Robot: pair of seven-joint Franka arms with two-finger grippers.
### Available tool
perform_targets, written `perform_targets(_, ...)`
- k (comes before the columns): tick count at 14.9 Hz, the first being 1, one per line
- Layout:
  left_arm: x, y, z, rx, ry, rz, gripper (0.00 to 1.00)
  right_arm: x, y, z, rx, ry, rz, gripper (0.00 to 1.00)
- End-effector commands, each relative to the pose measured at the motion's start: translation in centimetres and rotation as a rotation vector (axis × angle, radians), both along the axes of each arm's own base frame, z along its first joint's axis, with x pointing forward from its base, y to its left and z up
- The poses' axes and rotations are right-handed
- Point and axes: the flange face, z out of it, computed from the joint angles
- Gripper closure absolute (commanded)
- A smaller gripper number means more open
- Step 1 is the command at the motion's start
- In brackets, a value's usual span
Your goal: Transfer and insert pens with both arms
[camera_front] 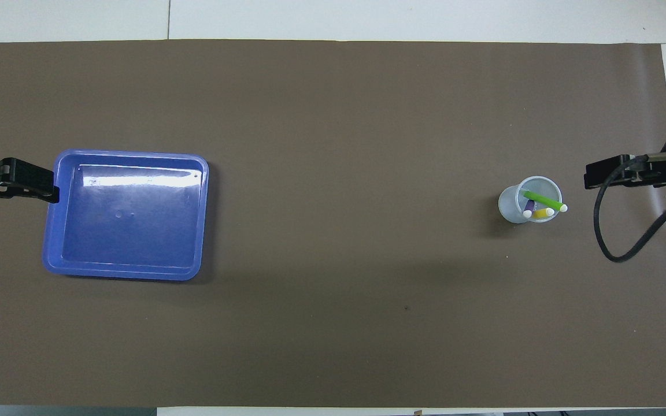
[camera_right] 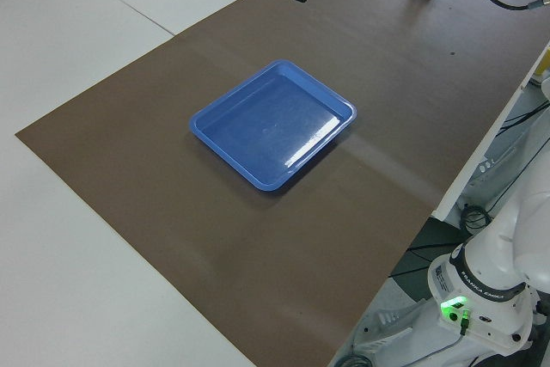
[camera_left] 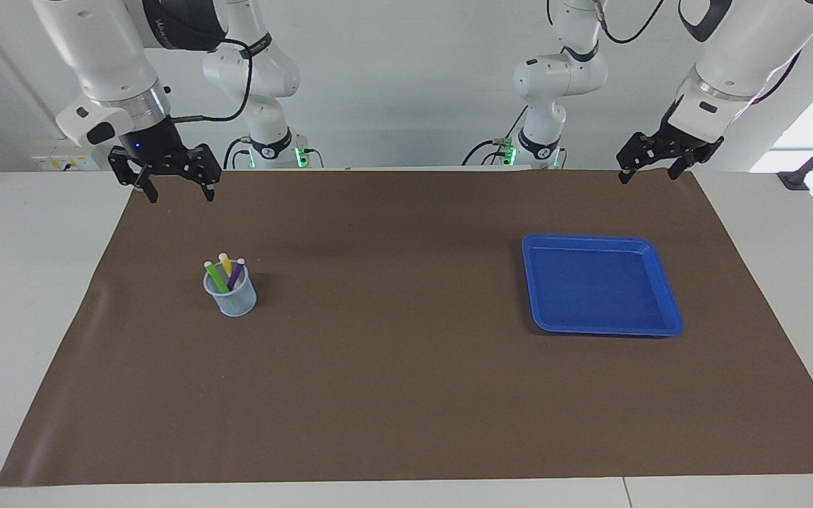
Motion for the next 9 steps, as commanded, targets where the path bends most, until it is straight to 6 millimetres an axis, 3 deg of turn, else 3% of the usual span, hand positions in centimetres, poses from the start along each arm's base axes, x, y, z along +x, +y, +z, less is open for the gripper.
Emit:
perform_targets(1,-0.4,0.2,0.1,0.015,-0.008,0.007,0.0,0.3,-1.1,0.3,-0.007,0.014,-0.029,0.0)
perform_targets(4,-0.4,0.3,0.1,0.015,-0.008,0.009,0.0,0.1,-2.4,1.0,0.007,0.017,-0.052,0.0)
perform_targets(9,-0.4,0.3,0.1,0.015,-0.008,0.009,0.0,0.0,-2.9,2.7,-0.003,0.023,-0.063,0.0)
